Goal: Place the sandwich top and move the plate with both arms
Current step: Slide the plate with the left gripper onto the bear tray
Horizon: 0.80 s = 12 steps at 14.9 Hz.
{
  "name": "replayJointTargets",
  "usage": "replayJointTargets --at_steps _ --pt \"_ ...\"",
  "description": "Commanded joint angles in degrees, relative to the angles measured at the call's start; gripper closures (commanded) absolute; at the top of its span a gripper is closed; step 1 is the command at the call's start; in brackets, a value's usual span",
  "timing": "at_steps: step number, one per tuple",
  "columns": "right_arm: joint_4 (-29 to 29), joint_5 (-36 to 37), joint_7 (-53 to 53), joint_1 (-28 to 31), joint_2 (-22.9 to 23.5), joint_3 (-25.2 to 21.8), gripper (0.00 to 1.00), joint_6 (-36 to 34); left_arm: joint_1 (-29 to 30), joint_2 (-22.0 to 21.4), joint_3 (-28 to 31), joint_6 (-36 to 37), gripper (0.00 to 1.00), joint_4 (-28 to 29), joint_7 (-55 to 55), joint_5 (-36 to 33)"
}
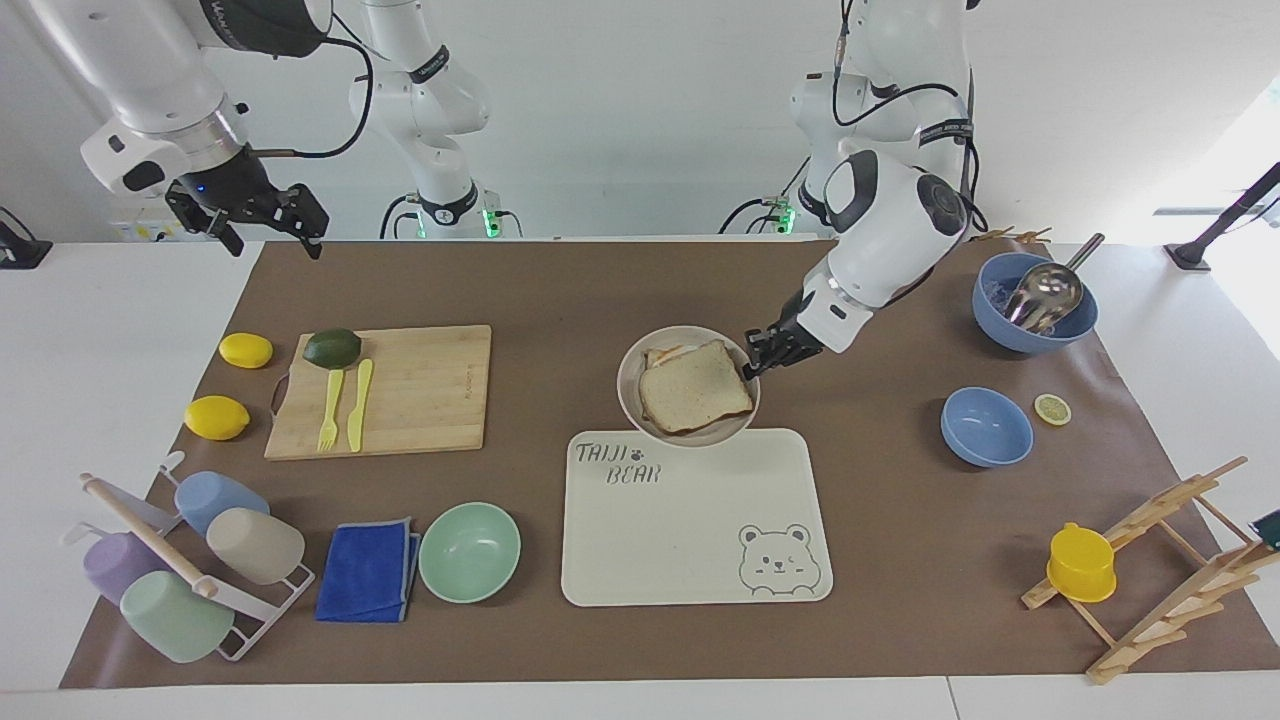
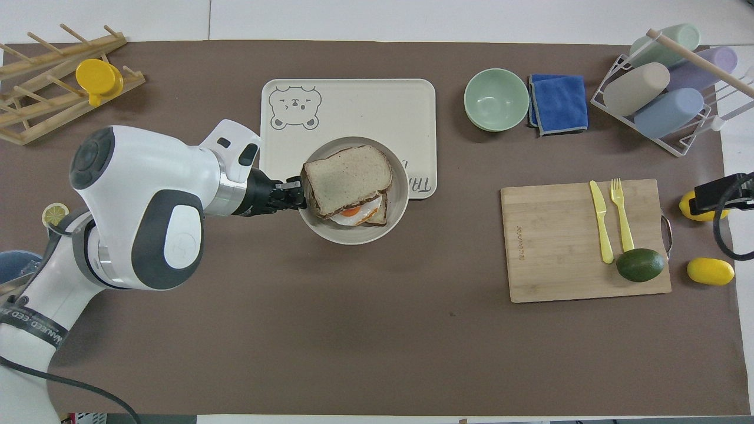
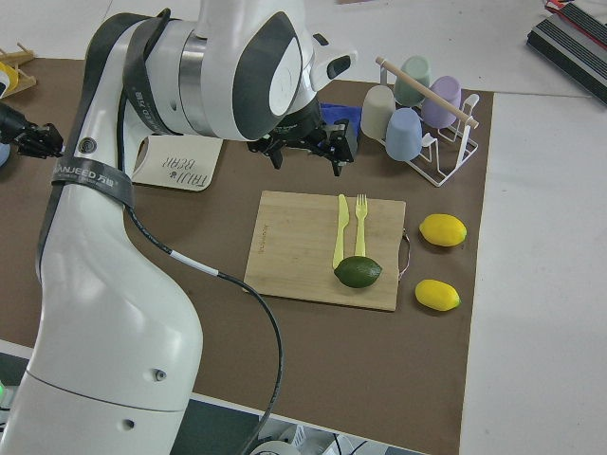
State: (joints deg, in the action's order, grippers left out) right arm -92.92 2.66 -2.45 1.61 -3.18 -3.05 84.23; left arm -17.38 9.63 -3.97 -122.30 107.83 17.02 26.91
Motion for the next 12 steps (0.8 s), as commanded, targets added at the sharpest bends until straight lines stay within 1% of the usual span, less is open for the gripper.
replayJointTargets --at_steps 1,3,4,6,9,10,12 --pt "-0.8 -1.3 -0.3 0.2 -0.8 0.1 0.0 -0.4 1.4 7.1 -0.3 1.7 1.0 -8.1 -0.3 -3.4" --pt "-0.8 -1.3 -0.3 0.2 -0.8 0.1 0.0 -0.4 2.1 11.3 -0.3 1.5 1.0 -11.8 -0.5 -4.4" --pt "-0.8 -1.3 -0.3 0.2 -0.8 0.0 0.0 -0.4 3.5 13.6 -0.3 1.6 1.0 -14.2 -0.6 -4.4" --pt "-0.8 -1.3 -0.3 0.2 -0.8 0.1 0.0 -0.4 3.8 18.3 -0.3 0.8 1.0 -18.6 -0.6 -5.0" --pt "-0.8 -1.3 -0.3 0.2 -0.8 0.0 0.0 -0.4 3.3 21.3 -0.3 -4.8 1.0 -19.2 -0.6 -6.3" --pt "-0.8 -1.3 -0.3 0.2 -0.8 0.1 0.0 -0.4 3.2 21.4 -0.3 -6.1 1.0 -18.7 -0.8 -7.3" --pt "-0.8 -1.3 -0.3 0.2 -0.8 0.1 0.0 -0.4 3.2 21.4 -0.3 -6.5 1.0 -18.0 -2.2 -7.6"
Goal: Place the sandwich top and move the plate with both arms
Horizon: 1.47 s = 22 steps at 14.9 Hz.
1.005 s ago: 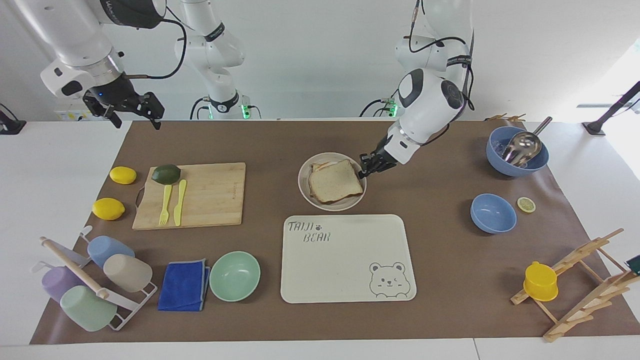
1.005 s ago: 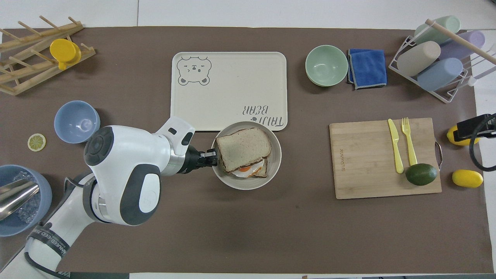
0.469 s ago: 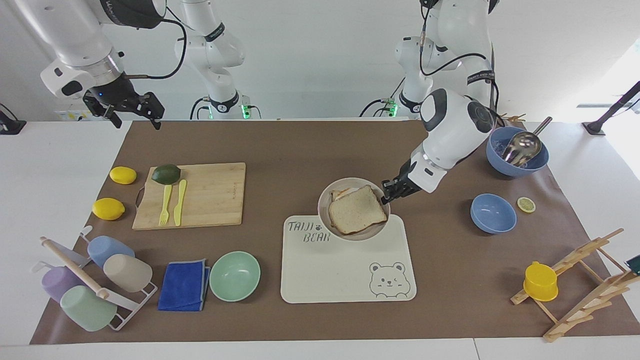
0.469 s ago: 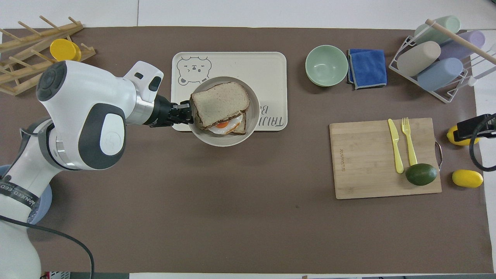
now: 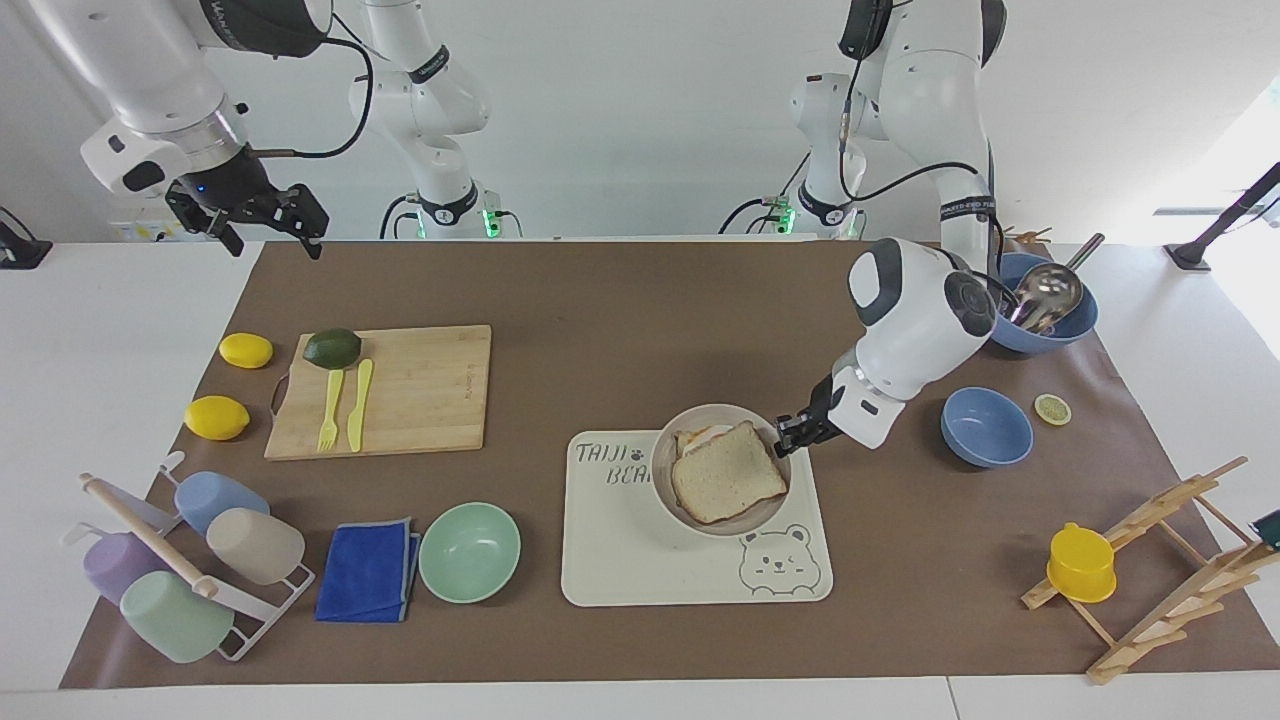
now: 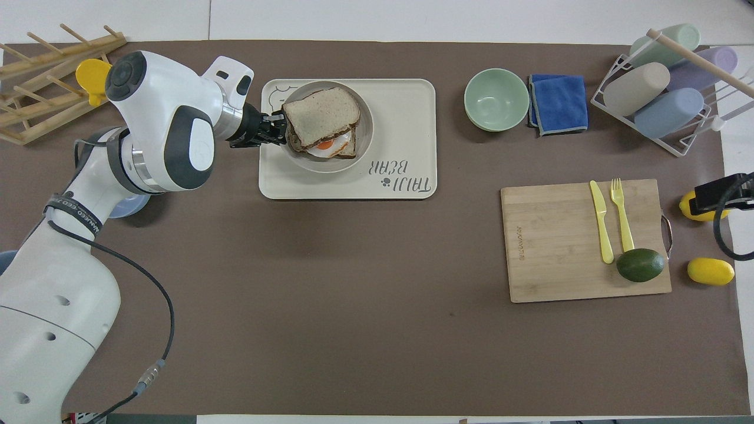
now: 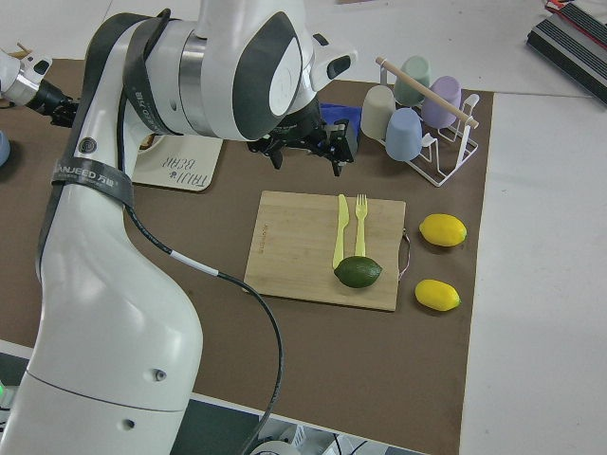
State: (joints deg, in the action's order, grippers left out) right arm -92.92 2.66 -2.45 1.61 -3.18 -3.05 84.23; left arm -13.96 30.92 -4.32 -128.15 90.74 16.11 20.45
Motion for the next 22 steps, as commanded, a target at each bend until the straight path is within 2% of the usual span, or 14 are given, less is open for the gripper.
replayJointTargets --at_steps 1,4,6,7,8,9,11,15,18,22 --pt "-0.8 -1.3 -0.3 0.2 -0.8 0.0 0.0 -0.4 -0.4 0.0 0.0 -1.0 1.0 -0.1 -2.0 -1.0" --pt "-0.8 -1.3 -0.3 0.2 -0.8 0.0 0.0 -0.4 -0.5 -0.9 0.0 -5.3 1.0 4.6 -2.2 -1.0" --pt "-0.8 -1.3 -0.3 0.2 -0.8 0.0 0.0 -0.4 -0.2 -1.0 -0.1 -5.3 1.0 4.7 -2.2 -1.0" --pt "-0.8 -1.3 -0.4 0.2 -0.8 0.0 0.0 -0.4 0.1 -1.0 -0.1 -5.0 0.65 4.5 -2.2 -1.0" --pt "-0.8 -1.3 -0.3 0.2 -0.8 0.0 0.0 -0.4 0.0 -1.0 0.0 -5.0 0.23 4.4 -2.2 -1.0" --pt "-0.8 -1.3 -0.3 0.2 -0.8 0.1 0.0 -0.4 0.2 -1.0 0.0 -4.7 0.0 4.0 -2.1 -1.0" --pt "-0.8 -1.3 -0.3 0.2 -0.8 0.0 0.0 -0.4 0.9 -1.5 0.1 -2.4 0.0 3.0 -2.2 -1.0" --pt "-0.8 -1.3 -0.3 0.2 -0.8 0.0 0.0 -0.4 5.6 -7.6 0.4 5.0 0.0 3.0 -3.6 -1.5" --pt "-0.8 -1.3 -0.3 0.2 -0.8 0.1 0.0 -0.4 6.6 -13.9 2.8 12.9 0.0 3.0 -3.9 -7.8" --pt "-0.8 -1.3 -0.3 0.2 -0.8 0.1 0.0 -0.4 7.2 -21.9 3.2 20.8 0.0 3.4 -4.4 -16.7"
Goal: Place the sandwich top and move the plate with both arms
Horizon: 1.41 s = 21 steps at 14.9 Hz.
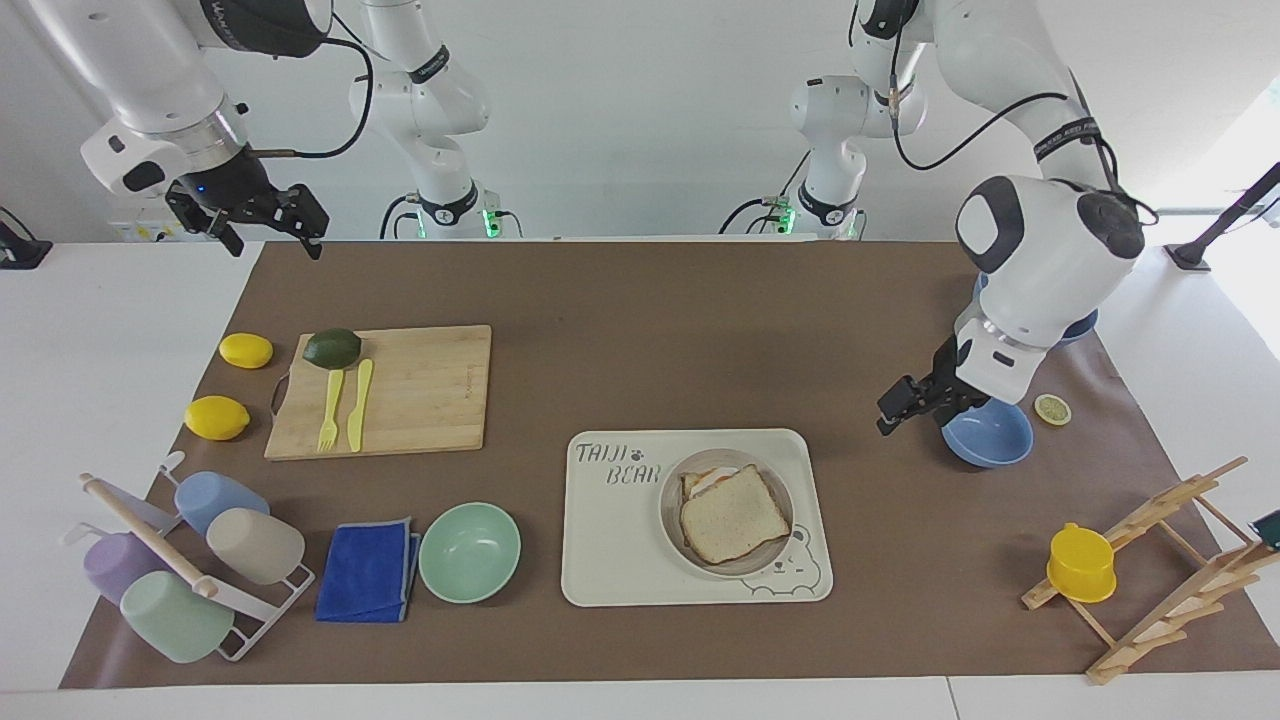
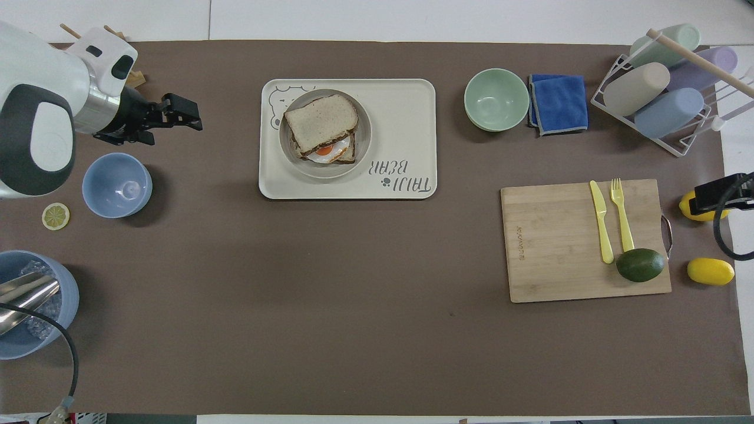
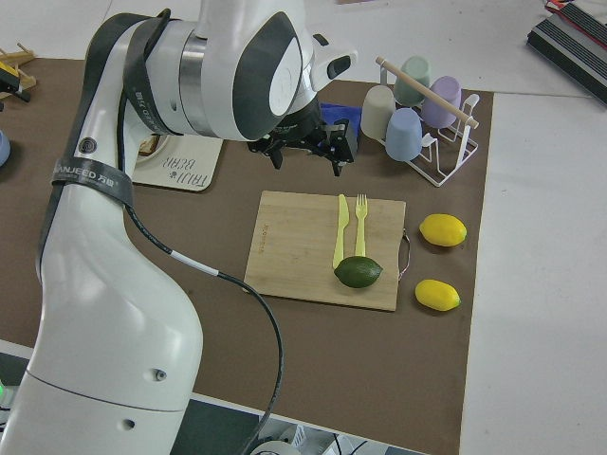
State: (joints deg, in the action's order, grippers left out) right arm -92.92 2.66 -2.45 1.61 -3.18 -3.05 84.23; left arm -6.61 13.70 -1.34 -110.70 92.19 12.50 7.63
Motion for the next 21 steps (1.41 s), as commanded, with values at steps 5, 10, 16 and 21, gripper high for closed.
replayJointTargets --at_steps 5,10,16,21 --pt "-0.8 -1.3 -0.3 0.2 -0.8 0.1 0.0 -0.4 2.3 -14.3 0.3 15.0 0.0 2.5 -5.9 -6.3" --pt "-0.8 -1.3 -0.3 0.2 -0.8 0.0 0.0 -0.4 1.4 -19.2 0.1 21.5 0.0 6.5 -5.4 -6.5" --pt "-0.8 -1.3 -0.3 0.2 -0.8 0.0 0.0 -0.4 1.8 -19.7 -0.2 20.9 0.0 8.8 -5.8 -6.5" --pt "-0.8 -1.3 -0.3 0.2 -0.8 0.1 0.0 -0.4 1.9 -16.2 -0.2 26.9 0.0 -0.2 -5.9 -7.3"
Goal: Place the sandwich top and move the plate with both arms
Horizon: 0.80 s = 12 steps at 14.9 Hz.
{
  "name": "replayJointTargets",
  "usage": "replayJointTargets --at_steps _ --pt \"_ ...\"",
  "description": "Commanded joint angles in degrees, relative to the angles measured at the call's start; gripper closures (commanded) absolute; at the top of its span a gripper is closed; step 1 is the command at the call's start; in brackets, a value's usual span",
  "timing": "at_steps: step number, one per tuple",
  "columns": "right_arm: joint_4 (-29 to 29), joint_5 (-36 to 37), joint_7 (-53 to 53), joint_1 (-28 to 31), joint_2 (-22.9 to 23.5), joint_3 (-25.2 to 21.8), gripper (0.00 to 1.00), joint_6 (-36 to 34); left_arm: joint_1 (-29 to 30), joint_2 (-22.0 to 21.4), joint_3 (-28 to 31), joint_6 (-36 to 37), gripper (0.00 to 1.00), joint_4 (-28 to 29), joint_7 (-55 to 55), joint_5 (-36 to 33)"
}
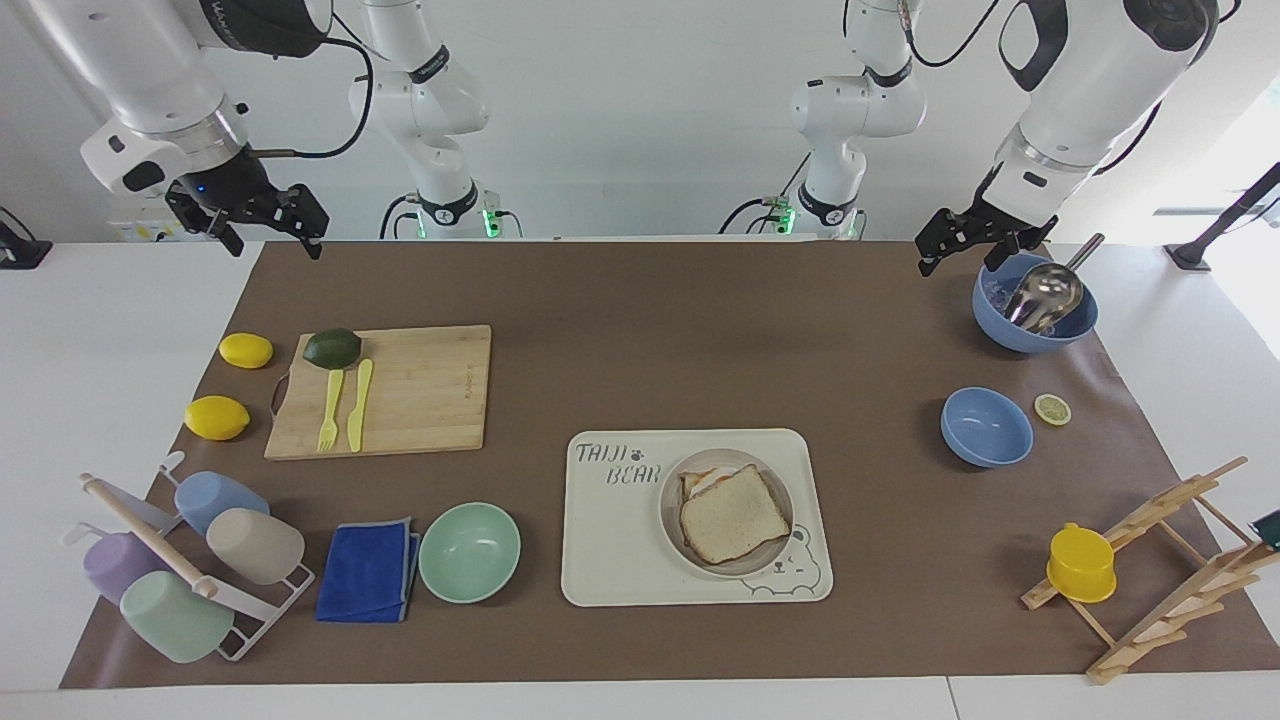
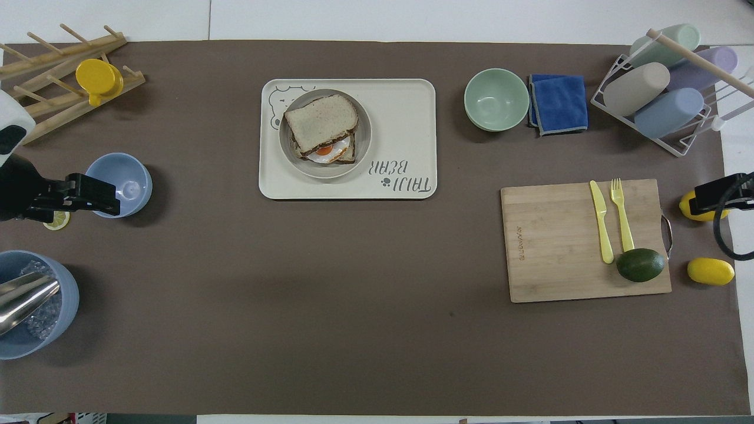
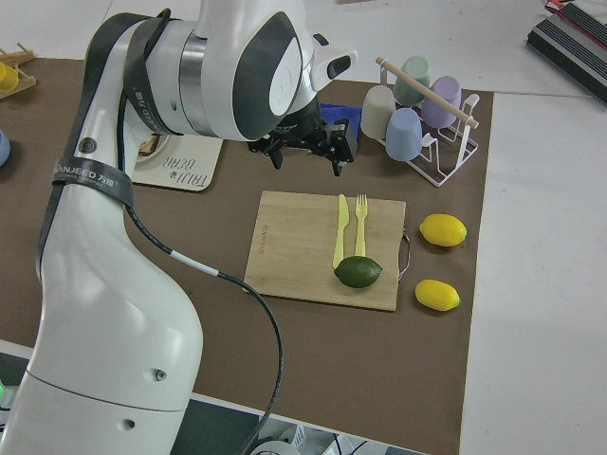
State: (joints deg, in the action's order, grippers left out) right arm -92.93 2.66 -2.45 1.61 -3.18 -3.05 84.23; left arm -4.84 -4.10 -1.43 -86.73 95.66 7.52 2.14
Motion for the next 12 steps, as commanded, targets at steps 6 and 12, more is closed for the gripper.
replayJointTargets --at_steps 6,12 --pt "-0.8 -1.3 -0.4 0.2 -0.8 0.0 0.0 -0.4 2.6 0.9 -2.3 0.2 0.0 -1.4 -1.0 -1.8" --pt "-0.8 -1.3 -0.3 0.2 -0.8 0.0 0.0 -0.4 3.2 0.7 -2.3 0.0 0.0 -1.4 -1.2 -1.8"
